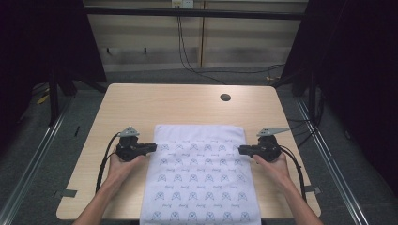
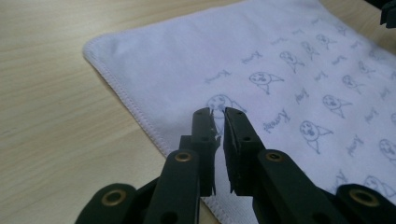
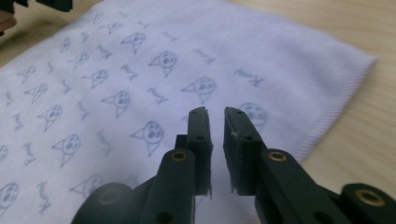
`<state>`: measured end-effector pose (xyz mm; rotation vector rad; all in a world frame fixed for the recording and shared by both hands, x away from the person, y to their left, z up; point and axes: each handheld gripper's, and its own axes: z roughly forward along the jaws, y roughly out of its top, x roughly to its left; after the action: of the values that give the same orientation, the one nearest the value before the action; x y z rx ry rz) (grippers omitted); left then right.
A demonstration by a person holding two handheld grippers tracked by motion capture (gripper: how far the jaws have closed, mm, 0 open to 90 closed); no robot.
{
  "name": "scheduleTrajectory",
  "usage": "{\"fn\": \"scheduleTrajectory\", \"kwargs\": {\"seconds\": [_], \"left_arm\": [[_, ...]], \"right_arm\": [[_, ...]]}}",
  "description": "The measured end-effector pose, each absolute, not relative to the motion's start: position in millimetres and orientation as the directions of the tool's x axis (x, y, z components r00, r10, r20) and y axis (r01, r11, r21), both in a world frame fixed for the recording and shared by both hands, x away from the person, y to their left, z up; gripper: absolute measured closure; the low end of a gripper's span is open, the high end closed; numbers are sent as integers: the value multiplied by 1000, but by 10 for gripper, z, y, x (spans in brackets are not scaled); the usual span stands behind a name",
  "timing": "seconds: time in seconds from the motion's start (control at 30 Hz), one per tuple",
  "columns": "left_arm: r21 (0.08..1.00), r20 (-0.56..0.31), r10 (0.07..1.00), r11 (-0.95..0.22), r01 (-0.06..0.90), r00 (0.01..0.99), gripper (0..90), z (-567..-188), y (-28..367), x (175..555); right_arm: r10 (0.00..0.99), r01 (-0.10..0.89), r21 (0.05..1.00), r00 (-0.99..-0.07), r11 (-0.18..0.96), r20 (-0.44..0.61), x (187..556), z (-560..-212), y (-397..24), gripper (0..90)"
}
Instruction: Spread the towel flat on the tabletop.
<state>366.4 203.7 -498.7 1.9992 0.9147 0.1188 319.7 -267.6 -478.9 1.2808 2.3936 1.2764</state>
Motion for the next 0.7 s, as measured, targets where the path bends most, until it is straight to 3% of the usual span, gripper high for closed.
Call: {"fn": "scheduleTrajectory", "kwargs": {"seconds": [0.1, 0.13, 0.2, 0.23, 0.33, 0.43, 0.7], "left_arm": [[762, -258, 641, -325, 560, 723, 745, -5034, 1962, 3685], [753, -231, 638, -360, 550, 734, 709, -5057, 1895, 3684], [751, -200, 623, -398, 527, 756, 664, -5084, 1842, 3664], [748, -198, 624, -403, 528, 756, 669, -5080, 1838, 3658], [743, -191, 624, -412, 527, 757, 830, -5081, 1856, 3655], [735, -197, 640, -405, 544, 743, 900, -5080, 1917, 3636], [724, -229, 610, -415, 552, 759, 900, -5070, 1965, 3428]], "right_arm": [[731, 623, 723, -637, 299, 246, 3230, -4878, -2590, 818], [741, 621, 718, -634, 314, 224, 3255, -4932, -2537, 705], [748, 616, 709, -635, 343, 190, 3263, -4977, -2495, 663], [752, 619, 700, -635, 356, 179, 3257, -4998, -2478, 665], [749, 609, 697, -644, 379, 156, 3240, -5021, -2463, 685], [755, 606, 701, -639, 375, 149, 3211, -5034, -2527, 862], [749, 623, 673, -645, 398, 155, 2992, -4999, -2553, 895]]}}
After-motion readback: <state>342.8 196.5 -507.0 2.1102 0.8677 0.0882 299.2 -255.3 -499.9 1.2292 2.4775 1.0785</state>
